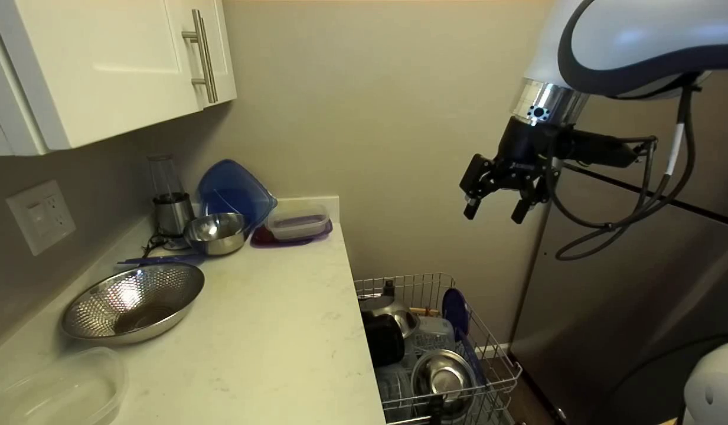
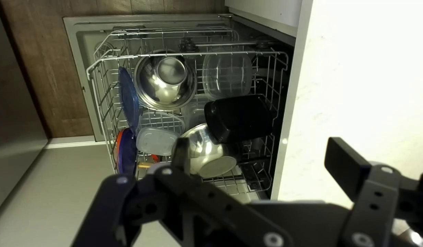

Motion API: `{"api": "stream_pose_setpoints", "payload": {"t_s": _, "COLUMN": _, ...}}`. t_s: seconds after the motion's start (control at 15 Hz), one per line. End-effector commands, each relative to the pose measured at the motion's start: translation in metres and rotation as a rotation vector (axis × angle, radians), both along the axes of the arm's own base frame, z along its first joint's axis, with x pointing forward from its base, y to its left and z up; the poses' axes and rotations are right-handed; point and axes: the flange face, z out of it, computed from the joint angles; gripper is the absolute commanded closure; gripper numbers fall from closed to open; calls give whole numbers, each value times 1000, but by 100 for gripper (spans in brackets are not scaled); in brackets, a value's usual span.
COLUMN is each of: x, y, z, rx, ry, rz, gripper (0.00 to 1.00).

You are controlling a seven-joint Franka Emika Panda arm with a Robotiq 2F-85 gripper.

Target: Remove the black lunchbox from the dishwasher and put it on the counter

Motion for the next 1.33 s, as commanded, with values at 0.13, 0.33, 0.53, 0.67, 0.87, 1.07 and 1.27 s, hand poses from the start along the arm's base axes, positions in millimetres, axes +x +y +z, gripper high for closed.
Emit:
{"api": "stream_pose_setpoints", "payload": {"t_s": 0.13, "x": 45, "y": -20, "z": -57, "rx": -30, "ry": -20, "rz": -35, "gripper": 0}}
{"api": "stream_pose_setpoints", "payload": {"t_s": 0.33, "x": 86, "y": -22, "z": -85, "rx": -39, "ry": -95, "rz": 5, "gripper": 0}}
{"api": "stream_pose_setpoints", "payload": {"t_s": 0.53, "x": 123, "y": -8, "z": -107, "rx": -42, "ry": -181, "rz": 25, "gripper": 0}}
{"api": "stream_pose_setpoints", "payload": {"t_s": 0.67, "x": 140, "y": -1, "z": -122, "rx": -35, "ry": -206, "rz": 39, "gripper": 0}}
{"api": "stream_pose_setpoints", "payload": {"t_s": 0.87, "x": 159, "y": 1, "z": -146, "rx": -17, "ry": -196, "rz": 45, "gripper": 0}}
{"api": "stream_pose_setpoints", "payload": {"t_s": 1.07, "x": 177, "y": -4, "z": -166, "rx": -16, "ry": -175, "rz": 33, "gripper": 0}}
{"api": "stream_pose_setpoints", "payload": {"t_s": 1.27, "x": 194, "y": -18, "z": -183, "rx": -6, "ry": -150, "rz": -4, "gripper": 0}}
